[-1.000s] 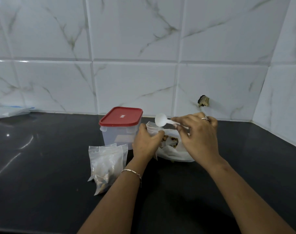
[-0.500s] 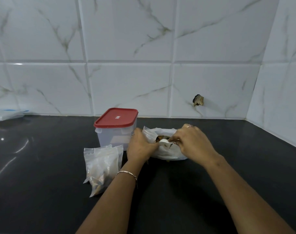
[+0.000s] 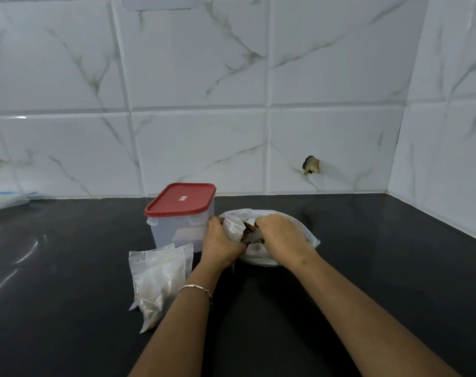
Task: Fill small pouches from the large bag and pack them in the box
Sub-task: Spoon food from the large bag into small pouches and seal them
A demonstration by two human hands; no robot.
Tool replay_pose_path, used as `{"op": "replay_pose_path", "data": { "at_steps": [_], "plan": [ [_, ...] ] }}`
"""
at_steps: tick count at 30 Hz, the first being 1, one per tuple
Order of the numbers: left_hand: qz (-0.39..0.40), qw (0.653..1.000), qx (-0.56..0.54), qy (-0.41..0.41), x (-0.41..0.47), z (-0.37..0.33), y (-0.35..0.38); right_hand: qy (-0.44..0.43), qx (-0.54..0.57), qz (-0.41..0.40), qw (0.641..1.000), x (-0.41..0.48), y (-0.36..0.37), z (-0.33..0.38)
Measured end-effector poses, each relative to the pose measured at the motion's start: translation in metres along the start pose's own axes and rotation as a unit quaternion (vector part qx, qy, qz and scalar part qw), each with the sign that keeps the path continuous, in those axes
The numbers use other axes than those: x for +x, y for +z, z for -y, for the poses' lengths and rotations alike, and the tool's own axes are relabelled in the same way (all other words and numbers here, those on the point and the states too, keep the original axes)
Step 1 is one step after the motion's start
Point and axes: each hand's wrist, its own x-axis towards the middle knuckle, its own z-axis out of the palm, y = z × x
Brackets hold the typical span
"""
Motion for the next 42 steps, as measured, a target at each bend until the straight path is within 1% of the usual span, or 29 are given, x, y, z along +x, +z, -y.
{"op": "replay_pose_path", "data": {
  "at_steps": [2,5,13,14,18,20,21,23,25,27,29,32,37,40,42],
  "plan": [
    [0.015,1.000,-0.017,-0.003,0.000,0.001,-0.001,-0.029,0.000,-0.051,0.998,0.003,0.007,0.001],
    [0.030,0.999,-0.034,-0.007,0.000,0.003,-0.002,-0.057,-0.023,-0.043,0.997,0.008,0.012,0.002],
    [0.046,0.997,-0.059,-0.035,-0.001,0.000,-0.006,-0.100,0.057,-0.098,0.989,0.012,0.020,-0.018],
    [0.048,0.996,-0.061,-0.038,-0.001,0.001,-0.007,-0.101,0.065,-0.096,0.988,0.010,0.016,-0.023],
    [0.052,0.996,-0.065,-0.041,0.001,0.002,-0.007,-0.095,0.142,-0.041,0.984,0.004,0.010,-0.043],
    [0.053,0.996,-0.062,-0.038,0.001,0.002,-0.007,-0.088,0.180,-0.045,0.979,0.003,0.009,-0.047],
    [0.052,0.996,-0.061,-0.036,0.001,0.003,-0.007,-0.085,0.193,-0.061,0.976,0.003,0.010,-0.047],
    [0.053,0.996,-0.056,-0.034,0.001,0.003,-0.007,-0.075,0.166,-0.106,0.977,0.003,0.012,-0.042],
    [0.059,0.996,-0.059,-0.032,0.000,0.003,-0.007,-0.076,0.111,-0.134,0.982,0.006,0.017,-0.034],
    [0.064,0.995,-0.067,-0.027,0.000,0.004,-0.008,-0.083,0.075,-0.124,0.986,0.010,0.022,-0.024],
    [0.063,0.995,-0.072,-0.023,0.000,0.006,-0.007,-0.101,0.067,-0.125,0.985,0.013,0.024,-0.019],
    [0.058,0.995,-0.079,-0.020,0.001,0.007,-0.006,-0.121,0.143,-0.099,0.977,0.010,0.018,-0.025],
    [0.057,0.995,-0.076,-0.022,0.000,0.007,-0.005,-0.130,0.221,-0.057,0.965,0.004,0.012,-0.043],
    [0.058,0.995,-0.075,-0.024,0.000,0.006,-0.006,-0.107,0.267,-0.032,0.957,-0.001,0.005,-0.053],
    [0.060,0.995,-0.074,-0.024,0.000,0.006,-0.005,-0.083,0.317,-0.046,0.944,-0.004,0.002,-0.055]
  ]
}}
